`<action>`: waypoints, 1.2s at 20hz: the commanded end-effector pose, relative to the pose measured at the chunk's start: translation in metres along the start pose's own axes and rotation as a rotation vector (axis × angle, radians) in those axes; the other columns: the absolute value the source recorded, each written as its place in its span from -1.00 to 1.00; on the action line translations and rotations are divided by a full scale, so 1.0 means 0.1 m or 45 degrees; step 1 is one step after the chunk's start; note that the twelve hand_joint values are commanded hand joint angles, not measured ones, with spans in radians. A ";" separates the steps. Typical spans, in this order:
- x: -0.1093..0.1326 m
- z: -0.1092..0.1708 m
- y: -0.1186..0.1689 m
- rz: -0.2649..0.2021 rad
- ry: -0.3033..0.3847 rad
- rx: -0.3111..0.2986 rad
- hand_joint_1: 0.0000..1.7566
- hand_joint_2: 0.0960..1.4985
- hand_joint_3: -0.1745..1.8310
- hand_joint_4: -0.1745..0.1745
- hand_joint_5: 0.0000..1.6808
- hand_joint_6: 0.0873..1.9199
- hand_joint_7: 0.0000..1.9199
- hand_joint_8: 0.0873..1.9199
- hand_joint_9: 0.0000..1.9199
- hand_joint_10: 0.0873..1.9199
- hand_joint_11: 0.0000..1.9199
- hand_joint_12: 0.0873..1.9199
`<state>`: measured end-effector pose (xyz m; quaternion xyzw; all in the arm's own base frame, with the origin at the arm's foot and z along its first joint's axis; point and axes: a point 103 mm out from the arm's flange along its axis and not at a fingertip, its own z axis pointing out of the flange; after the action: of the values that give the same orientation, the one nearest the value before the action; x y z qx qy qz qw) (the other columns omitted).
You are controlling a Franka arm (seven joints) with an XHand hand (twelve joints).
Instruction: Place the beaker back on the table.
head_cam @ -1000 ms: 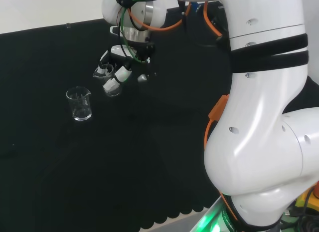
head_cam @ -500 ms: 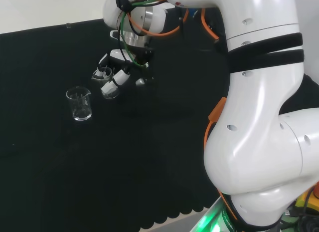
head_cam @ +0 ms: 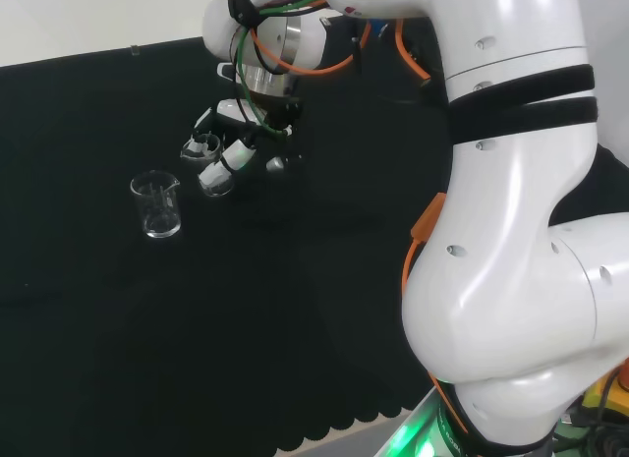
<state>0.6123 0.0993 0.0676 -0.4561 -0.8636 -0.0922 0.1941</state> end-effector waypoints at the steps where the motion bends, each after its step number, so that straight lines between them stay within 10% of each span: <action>1: -0.03 0.03 -0.04 0.011 0.033 0.013 0.29 -0.02 -0.34 0.21 0.42 -0.28 0.57 -1.00 0.53 -1.00 0.05 -0.05; 2: -0.04 0.02 -0.05 0.012 0.035 0.013 0.27 0.05 -0.42 0.37 0.38 -0.25 0.51 -1.00 0.48 -1.00 -0.05 0.02; 9: -0.08 0.02 -0.14 0.017 0.044 0.048 0.04 -0.33 -0.23 -0.41 -0.43 -0.32 -0.06 -1.00 -0.01 -1.00 -0.82 0.36; 24: -0.16 -0.38 -0.51 0.127 -0.053 0.044 -0.06 -0.34 -0.29 -0.45 -0.51 -0.65 -0.32 -1.00 -0.24 -1.00 -1.00 0.35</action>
<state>0.5929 0.0717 0.0800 -0.4734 -0.8563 -0.0571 0.1986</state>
